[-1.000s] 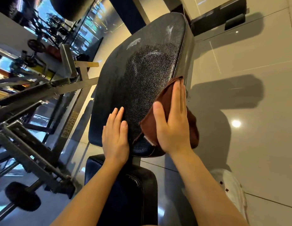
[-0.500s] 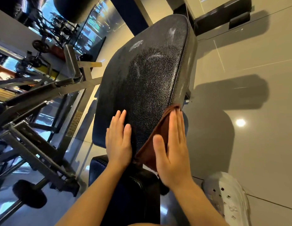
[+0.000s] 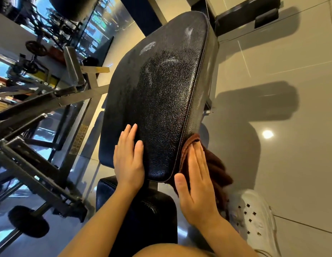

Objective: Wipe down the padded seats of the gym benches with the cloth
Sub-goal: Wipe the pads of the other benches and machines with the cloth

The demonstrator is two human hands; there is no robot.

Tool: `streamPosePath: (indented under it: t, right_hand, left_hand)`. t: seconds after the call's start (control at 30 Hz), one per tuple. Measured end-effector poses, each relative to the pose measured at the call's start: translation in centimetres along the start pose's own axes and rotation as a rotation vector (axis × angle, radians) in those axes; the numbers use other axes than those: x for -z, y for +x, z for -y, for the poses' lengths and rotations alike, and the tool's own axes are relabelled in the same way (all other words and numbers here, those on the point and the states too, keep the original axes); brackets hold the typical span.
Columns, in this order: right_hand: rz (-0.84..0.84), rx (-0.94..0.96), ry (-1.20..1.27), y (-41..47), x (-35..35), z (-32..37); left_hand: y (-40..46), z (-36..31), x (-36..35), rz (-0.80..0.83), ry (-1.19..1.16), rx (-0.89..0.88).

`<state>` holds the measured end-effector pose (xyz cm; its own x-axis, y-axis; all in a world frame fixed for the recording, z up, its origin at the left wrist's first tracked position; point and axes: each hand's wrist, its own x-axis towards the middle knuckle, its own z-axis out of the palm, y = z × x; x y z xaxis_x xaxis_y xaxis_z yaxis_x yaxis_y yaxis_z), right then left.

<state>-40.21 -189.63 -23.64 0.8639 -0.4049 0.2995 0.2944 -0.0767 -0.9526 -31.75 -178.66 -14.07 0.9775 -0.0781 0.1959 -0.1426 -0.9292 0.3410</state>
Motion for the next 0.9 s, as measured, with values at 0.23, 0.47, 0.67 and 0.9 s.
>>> streamPosePath:
  t: [0.23,0.47,0.67,0.9]
  right_hand:
    - [-0.077,-0.095,0.089,7.1,0.5,1.5]
    - [-0.054,-0.039,0.102,1.6,-0.7,2.7]
    - [-0.024,-0.008,0.103,1.0,-0.3,1.7]
    - [-0.135,-0.469,0.484,13.1,-0.5,0.1]
  left_hand:
    - [-0.1,0.0,-0.2,-0.023,-0.016,-0.014]
    - [0.0,0.3,-0.1,-0.026,0.015,-0.029]
    - [-0.2,0.0,-0.3,-0.023,0.009,-0.008]
    - [-0.2,-0.2,-0.2,-0.043,0.016,-0.011]
